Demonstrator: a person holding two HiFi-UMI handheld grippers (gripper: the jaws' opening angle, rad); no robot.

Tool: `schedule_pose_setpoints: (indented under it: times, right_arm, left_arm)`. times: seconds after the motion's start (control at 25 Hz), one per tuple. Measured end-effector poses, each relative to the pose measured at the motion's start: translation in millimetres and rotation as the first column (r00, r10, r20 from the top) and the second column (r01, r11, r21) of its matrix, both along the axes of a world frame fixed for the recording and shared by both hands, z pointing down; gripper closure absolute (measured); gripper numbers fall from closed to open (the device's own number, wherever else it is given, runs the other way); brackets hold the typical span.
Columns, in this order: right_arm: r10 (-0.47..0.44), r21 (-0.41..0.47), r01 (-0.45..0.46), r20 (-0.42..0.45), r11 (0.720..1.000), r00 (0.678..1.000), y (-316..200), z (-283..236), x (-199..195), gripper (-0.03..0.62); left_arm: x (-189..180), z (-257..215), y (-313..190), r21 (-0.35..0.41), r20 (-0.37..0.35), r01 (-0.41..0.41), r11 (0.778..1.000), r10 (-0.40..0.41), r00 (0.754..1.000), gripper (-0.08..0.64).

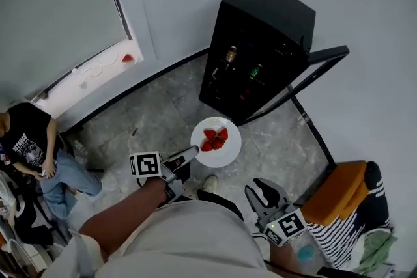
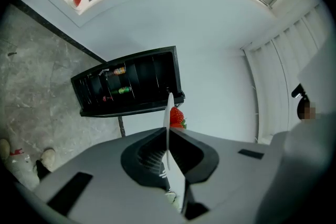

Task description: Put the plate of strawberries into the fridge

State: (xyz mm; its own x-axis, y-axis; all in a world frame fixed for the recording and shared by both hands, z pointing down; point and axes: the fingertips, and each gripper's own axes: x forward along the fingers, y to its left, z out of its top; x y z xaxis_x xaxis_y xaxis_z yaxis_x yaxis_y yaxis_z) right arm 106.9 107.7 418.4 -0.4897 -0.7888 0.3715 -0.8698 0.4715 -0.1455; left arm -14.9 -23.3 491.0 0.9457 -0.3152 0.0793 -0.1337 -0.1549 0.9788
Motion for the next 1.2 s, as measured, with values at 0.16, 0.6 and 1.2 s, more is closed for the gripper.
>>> schedule_pose_setpoints:
  times: [0.16, 0.6, 1.2]
  right_arm:
    - [-0.043, -0.008, 0.043, -0.002, 0.999, 0.999, -14, -1, 47, 0.466]
    - [-0.047, -0.046, 0.05, 0.052, 0.998, 0.998, -45, 13, 96, 0.466]
    - [0.097, -0.107, -0.098, -0.012, 0.989, 0.995, -136, 7, 148, 0.468]
  left_arm:
    - [37, 2, -22, -0.005, -0.013, 0.069, 0.998, -0.069, 0.998, 0.535]
    - [73, 26, -84, -0.032, 0.028, 0.178, 0.983, -0.177, 0.984, 0.535]
    - [150, 108, -244, -0.102, 0.063, 0.176, 0.979, -0.17, 0.983, 0.535]
